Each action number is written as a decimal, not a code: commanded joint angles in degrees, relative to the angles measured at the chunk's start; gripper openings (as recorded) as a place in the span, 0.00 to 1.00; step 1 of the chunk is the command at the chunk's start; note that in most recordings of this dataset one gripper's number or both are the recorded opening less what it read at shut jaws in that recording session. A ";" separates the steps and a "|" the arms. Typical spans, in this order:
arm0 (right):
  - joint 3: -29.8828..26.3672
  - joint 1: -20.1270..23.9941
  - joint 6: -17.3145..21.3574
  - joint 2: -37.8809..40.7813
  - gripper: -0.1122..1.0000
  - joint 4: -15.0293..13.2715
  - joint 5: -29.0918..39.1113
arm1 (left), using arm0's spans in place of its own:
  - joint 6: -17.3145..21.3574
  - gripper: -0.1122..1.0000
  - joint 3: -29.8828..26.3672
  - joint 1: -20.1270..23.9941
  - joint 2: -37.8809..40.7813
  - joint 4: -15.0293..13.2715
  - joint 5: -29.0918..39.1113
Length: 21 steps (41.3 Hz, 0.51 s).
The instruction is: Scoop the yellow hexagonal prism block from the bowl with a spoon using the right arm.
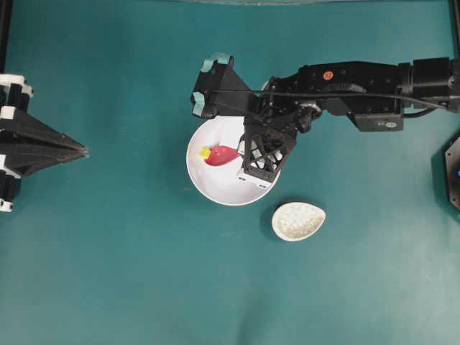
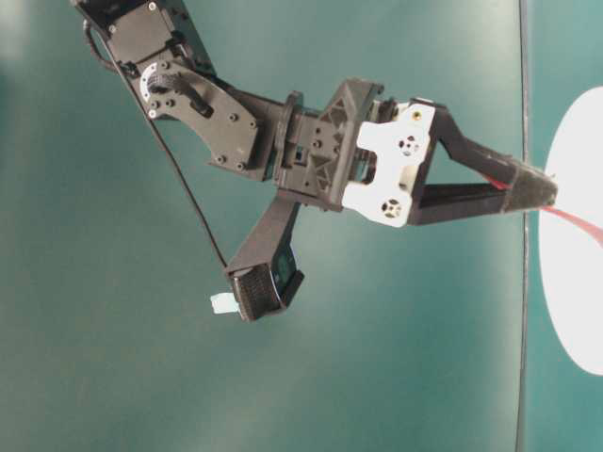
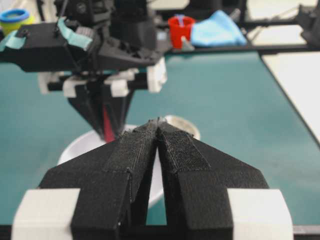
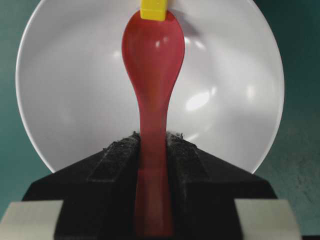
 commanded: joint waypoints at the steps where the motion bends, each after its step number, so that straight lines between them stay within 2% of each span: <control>1: -0.97 -0.26 0.09 -0.97 0.29 -0.09 -1.05 | 0.09 0.16 -1.32 -0.09 0.18 0.18 -0.26; 21: 1.85 -0.18 0.00 -2.29 0.29 -0.62 -6.50 | 0.09 0.16 -1.41 -0.09 0.18 0.18 -0.35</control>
